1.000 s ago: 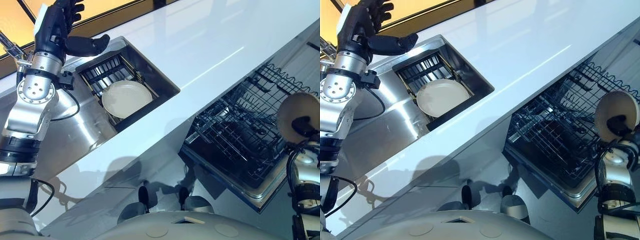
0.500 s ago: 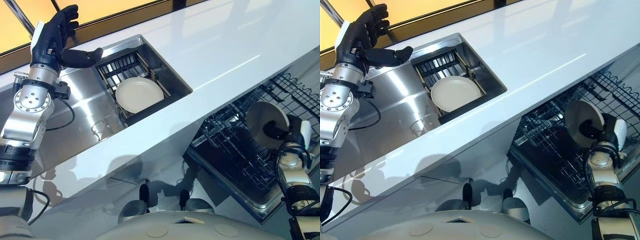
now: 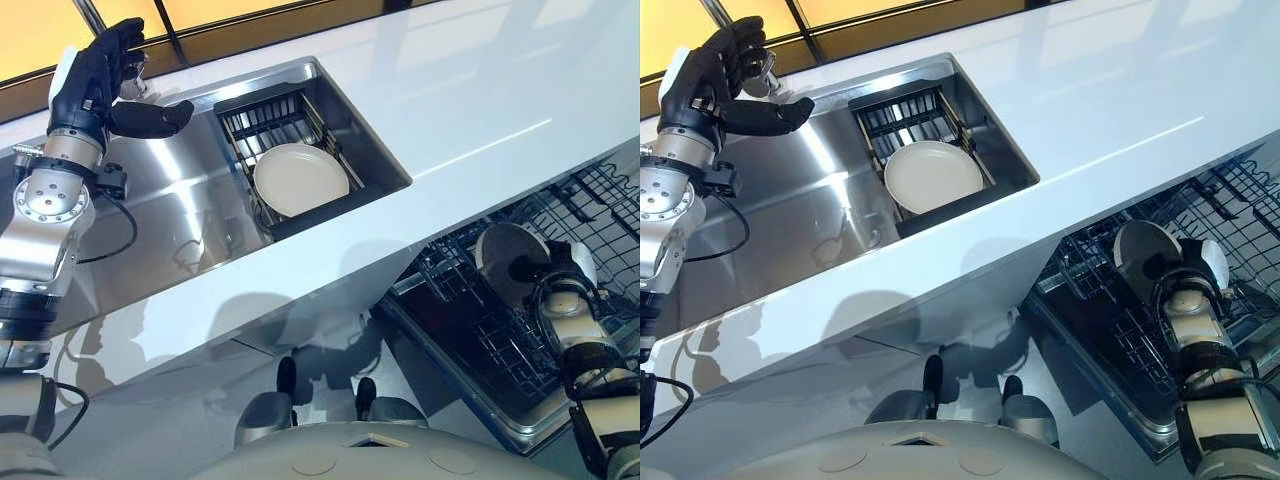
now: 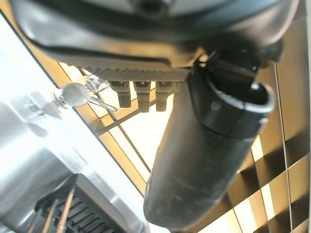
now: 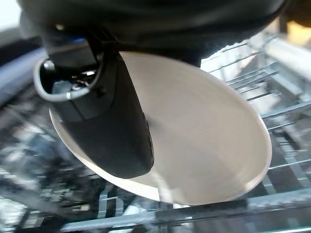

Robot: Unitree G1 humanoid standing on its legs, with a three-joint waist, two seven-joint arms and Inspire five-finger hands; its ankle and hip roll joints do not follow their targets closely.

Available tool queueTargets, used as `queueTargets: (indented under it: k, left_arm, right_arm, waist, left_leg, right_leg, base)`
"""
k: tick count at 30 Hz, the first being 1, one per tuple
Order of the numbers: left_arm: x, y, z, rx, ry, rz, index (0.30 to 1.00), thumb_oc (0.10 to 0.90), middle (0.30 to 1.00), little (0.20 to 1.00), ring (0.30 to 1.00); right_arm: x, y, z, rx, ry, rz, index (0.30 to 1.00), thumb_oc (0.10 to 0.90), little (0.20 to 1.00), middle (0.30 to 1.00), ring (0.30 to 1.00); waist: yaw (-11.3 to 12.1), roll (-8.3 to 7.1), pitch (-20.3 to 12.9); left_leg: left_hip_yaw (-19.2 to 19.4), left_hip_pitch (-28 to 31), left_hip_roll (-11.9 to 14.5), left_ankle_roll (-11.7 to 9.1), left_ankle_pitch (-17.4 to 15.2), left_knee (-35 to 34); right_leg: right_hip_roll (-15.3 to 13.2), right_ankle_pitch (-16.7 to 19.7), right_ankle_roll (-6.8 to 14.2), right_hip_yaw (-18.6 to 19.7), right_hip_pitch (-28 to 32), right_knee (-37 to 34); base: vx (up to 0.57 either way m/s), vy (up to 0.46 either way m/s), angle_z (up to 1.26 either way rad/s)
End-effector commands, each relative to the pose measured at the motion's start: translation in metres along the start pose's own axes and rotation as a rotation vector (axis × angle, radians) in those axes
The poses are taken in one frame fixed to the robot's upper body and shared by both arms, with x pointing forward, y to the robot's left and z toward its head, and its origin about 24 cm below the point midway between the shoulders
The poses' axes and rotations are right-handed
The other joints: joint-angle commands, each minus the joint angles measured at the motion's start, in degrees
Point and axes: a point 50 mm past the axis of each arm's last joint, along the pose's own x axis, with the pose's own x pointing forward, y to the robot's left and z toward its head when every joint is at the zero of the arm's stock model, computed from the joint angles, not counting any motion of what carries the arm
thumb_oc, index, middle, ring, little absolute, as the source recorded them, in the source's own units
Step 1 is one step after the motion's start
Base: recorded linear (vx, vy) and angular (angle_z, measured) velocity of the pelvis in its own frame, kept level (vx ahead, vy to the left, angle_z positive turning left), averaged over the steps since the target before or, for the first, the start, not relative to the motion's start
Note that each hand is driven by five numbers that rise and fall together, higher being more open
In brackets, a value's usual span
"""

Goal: Pick up plates and place into dishwasher.

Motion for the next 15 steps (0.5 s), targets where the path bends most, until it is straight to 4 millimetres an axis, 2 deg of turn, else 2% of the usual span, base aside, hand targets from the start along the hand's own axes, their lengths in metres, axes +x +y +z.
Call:
queueTargets:
  k: [1,2,3,5,9,15]
  left_arm:
    - [0.009,0.031,0.056,0.035,-0.214,0.095,0.9,0.8,0.9,0.9,0.9]
    - [0.009,0.03,0.056,0.035,-0.214,0.09,0.9,0.8,0.9,0.9,0.9]
    - [0.009,0.029,0.058,0.034,-0.217,0.083,0.9,0.8,0.9,0.9,0.9]
    - [0.009,0.028,0.059,0.031,-0.22,0.077,0.9,0.8,0.9,0.9,0.9]
    - [0.008,0.024,0.058,0.022,-0.227,0.067,0.9,0.8,0.9,0.9,0.9]
    - [0.009,0.015,0.052,0.014,-0.217,0.054,0.9,0.8,0.9,0.9,0.9]
  right_arm:
    - [0.008,-0.042,0.012,-0.102,-0.037,-0.1,0.399,0.215,0.315,0.399,0.399]
    - [0.008,-0.041,0.009,-0.106,-0.028,-0.1,0.778,0.657,0.757,0.778,0.778]
    - [0.009,-0.042,0.011,-0.09,-0.032,-0.118,0.9,0.8,0.9,0.9,0.9]
    - [0.008,-0.042,0.016,-0.054,-0.048,-0.14,0.9,0.8,0.9,0.9,0.9]
    - [0.005,-0.041,0.042,0.0,-0.152,-0.212,0.9,0.8,0.9,0.9,0.9]
    - [-0.015,-0.044,0.104,0.223,-0.452,-0.311,0.9,0.8,0.9,0.9,0.9]
  waist:
    - [0.83,3.52,-4.01]
    - [1.0,3.6,-3.91]
    - [1.18,3.74,-3.71]
    - [1.34,3.85,-3.49]
    - [1.47,4.21,-2.79]
    - [0.99,4.34,-2.41]
  left_leg:
    - [3.07,0.67,1.19,-1.46,-7.35,2.78]
    - [2.88,0.6,1.14,-1.48,-7.32,2.75]
    - [2.58,0.54,1.06,-1.53,-7.21,2.64]
    - [2.33,0.45,0.97,-1.53,-7.14,2.6]
    - [1.95,0.07,0.67,-1.41,-6.91,2.48]
    - [2.21,0.26,0.36,-1.13,-6.89,2.15]
  right_leg:
    - [3.2,-10.41,0.11,0.01,-5.35,12.99]
    - [3.17,-10.4,0.06,-0.05,-5.33,12.93]
    - [3.2,-10.33,0.0,-0.1,-5.38,12.85]
    - [3.22,-10.22,-0.05,-0.15,-5.46,12.8]
    - [3.41,-9.93,-0.2,0.11,-5.93,12.83]
    - [3.54,-9.58,-0.05,0.54,-6.32,12.91]
  base:
    - [0.01,-0.012,0.16]
    - [0.01,-0.011,0.12]
    - [0.01,-0.007,0.09]
    - [0.0,0.0,0.1]
    - [-0.02,0.02,0.11]
    - [-0.02,0.033,0.08]
